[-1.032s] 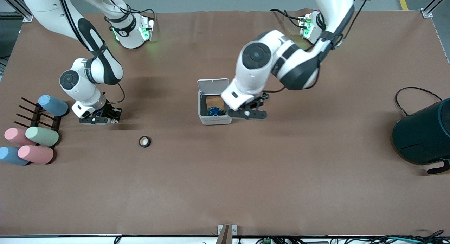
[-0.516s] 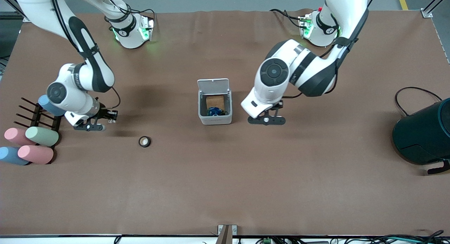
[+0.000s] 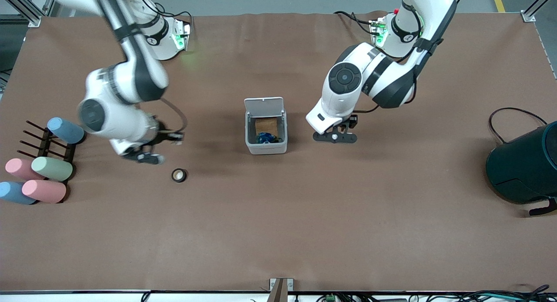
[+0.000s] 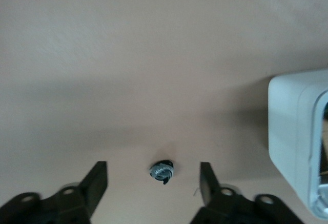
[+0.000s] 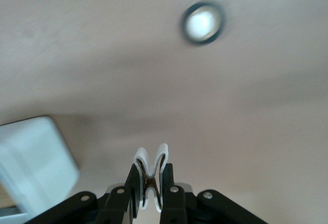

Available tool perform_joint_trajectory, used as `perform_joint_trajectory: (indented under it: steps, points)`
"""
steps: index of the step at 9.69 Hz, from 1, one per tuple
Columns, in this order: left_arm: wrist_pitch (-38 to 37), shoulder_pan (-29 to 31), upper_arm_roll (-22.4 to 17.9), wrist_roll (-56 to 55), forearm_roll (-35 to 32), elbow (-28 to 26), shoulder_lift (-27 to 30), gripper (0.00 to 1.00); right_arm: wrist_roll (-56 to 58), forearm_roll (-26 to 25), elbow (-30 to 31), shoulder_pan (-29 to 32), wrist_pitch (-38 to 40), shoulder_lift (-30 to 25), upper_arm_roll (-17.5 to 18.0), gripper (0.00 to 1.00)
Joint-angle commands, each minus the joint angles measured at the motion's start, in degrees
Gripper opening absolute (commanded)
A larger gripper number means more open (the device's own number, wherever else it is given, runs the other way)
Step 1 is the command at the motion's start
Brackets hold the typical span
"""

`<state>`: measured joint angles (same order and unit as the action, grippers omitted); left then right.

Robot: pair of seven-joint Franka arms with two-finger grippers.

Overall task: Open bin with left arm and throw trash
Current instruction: 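Carry the white clip over the bin with the right gripper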

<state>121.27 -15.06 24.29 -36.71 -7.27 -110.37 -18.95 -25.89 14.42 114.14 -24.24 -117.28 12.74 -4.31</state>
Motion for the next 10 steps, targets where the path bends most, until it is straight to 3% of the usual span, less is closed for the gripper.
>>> perform_joint_trajectory:
  steps: [1,3,6,8,9,10]
  points:
    - [9.98,0.47,0.23,-0.29,1.56,-11.49,3.74,1.0,-13.69,1.05,0.91,-10.25,-4.68,-1.23,-0.7,0.21]
    - [19.49,0.55,0.67,-0.47,1.65,-18.28,3.48,1.0,-21.28,2.53,0.91,-16.51,-9.17,-1.23,-0.7,0.21]
    - [25.48,0.55,0.58,-0.56,1.65,-23.12,2.34,1.0,-26.57,4.57,1.0,-23.2,-17.61,-0.88,-0.79,0.21]
    - [28.05,0.55,0.49,-1.26,1.56,-24.89,0.68,0.99,-26.58,4.57,0.91,-23.92,-19.2,-0.44,-0.7,0.21]
    - [28.75,0.47,0.49,-1.87,1.56,-24.9,0.06,0.97,-26.67,4.66,1.0,-24.88,-20.69,0.35,-0.79,0.28]
    - [29.1,0.38,0.49,-1.88,1.21,-24.98,-0.38,0.91,-26.67,4.57,0.91,-25.15,-21.14,1.4,-0.7,0.53]
